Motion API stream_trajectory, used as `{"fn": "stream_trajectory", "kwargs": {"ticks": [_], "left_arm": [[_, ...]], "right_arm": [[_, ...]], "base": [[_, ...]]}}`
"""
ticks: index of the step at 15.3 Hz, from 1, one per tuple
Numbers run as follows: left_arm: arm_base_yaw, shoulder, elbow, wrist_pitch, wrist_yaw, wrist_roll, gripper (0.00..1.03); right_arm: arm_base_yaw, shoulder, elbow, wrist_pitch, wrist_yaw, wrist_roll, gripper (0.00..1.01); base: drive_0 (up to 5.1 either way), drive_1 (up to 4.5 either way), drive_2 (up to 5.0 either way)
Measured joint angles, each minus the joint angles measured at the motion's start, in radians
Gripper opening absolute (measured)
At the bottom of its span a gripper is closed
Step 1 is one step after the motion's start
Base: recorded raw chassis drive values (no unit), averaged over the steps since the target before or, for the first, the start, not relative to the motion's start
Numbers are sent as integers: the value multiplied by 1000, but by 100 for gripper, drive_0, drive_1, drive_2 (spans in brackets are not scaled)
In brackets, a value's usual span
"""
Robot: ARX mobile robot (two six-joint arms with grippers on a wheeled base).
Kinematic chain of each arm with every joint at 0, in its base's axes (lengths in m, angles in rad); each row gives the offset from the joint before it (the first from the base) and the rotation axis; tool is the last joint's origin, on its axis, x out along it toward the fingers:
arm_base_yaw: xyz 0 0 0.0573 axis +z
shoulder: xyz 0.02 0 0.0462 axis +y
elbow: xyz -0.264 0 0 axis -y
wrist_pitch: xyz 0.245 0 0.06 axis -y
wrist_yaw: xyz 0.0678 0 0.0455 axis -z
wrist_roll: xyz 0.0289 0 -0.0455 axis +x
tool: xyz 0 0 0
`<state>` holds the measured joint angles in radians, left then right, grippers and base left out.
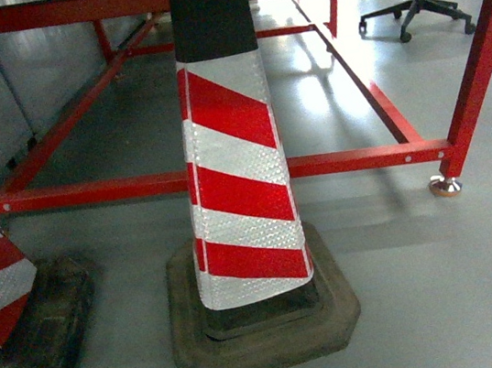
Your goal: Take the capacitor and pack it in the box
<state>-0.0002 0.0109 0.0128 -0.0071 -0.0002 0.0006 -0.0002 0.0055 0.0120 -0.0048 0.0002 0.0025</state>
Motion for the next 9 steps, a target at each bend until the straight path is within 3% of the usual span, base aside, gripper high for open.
{"fn": "stream_trajectory", "kwargs": {"ticks": [9], "left_arm": [[0, 0, 0, 0, 0, 0, 43]], "right_arm": [[0, 0, 0, -1, 0, 0, 98]], "base": [[0, 0, 0]]}}
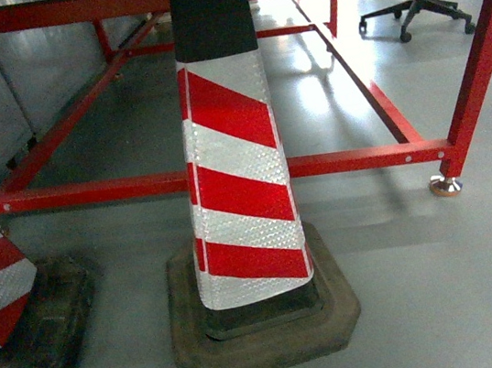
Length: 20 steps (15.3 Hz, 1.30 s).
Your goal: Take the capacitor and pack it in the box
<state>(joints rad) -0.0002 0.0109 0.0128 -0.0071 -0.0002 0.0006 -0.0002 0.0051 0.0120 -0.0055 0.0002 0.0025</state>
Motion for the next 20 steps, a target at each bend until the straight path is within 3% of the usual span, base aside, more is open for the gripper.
{"fn": "stream_trajectory", "kwargs": {"ticks": [20], "left_arm": [[0, 0, 0, -1, 0, 0, 43]], "right_arm": [[0, 0, 0, -1, 0, 0, 98]], "base": [[0, 0, 0]]}}
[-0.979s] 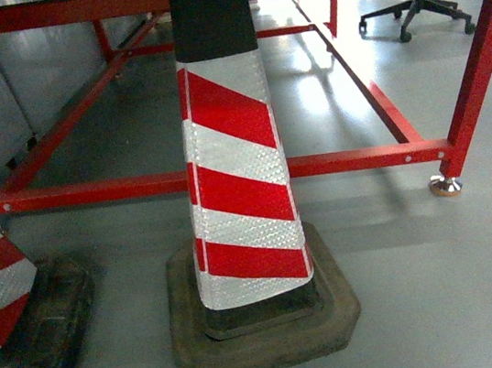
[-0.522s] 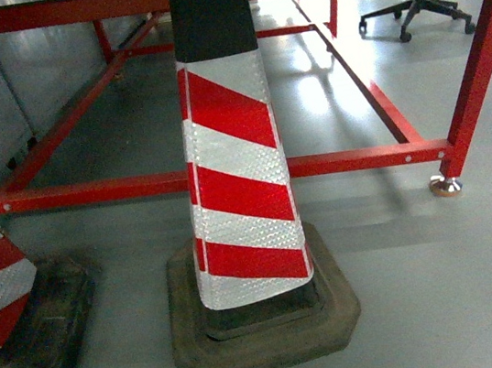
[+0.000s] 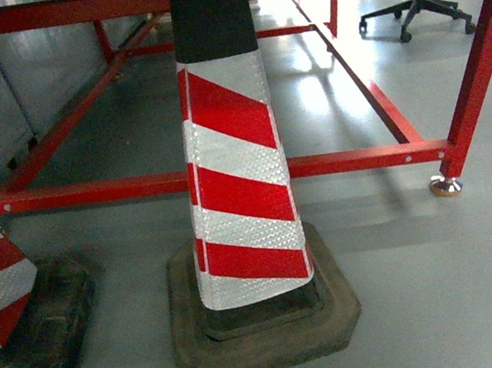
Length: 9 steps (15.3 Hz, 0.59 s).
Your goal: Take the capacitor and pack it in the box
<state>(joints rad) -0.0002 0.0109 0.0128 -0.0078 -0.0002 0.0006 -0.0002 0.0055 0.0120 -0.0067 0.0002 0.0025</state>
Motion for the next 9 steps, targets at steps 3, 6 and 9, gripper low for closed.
{"fn": "stream_trajectory", "kwargs": {"ticks": [3, 6, 9], "left_arm": [[0, 0, 0, 0, -1, 0, 43], [0, 0, 0, 1, -2, 0, 43], [0, 0, 0, 1, -3, 0, 43]], "right_arm": [[0, 0, 0, 1, 0, 0, 98], [0, 0, 0, 1, -2, 0, 98], [0, 0, 0, 1, -1, -2, 98]], "base": [[0, 0, 0], [0, 0, 0], [0, 0, 0]]}}
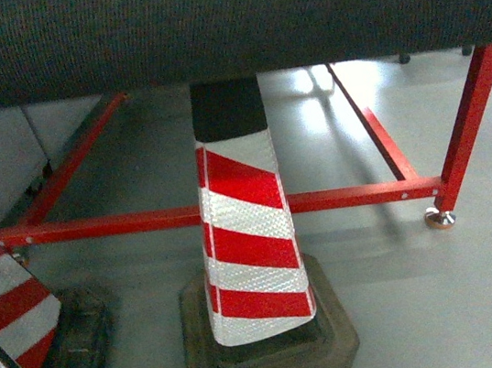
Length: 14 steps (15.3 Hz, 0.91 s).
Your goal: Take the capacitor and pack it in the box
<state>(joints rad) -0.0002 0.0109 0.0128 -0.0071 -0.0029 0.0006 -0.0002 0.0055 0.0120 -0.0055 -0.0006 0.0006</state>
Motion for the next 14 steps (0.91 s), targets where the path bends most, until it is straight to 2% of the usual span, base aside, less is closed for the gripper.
{"fn": "stream_trajectory", "kwargs": {"ticks": [14], "left_arm": [[0, 0, 0, 0, 3, 1, 43]], "right_arm": [[0, 0, 0, 0, 1, 3, 98]], "base": [[0, 0, 0]]}}
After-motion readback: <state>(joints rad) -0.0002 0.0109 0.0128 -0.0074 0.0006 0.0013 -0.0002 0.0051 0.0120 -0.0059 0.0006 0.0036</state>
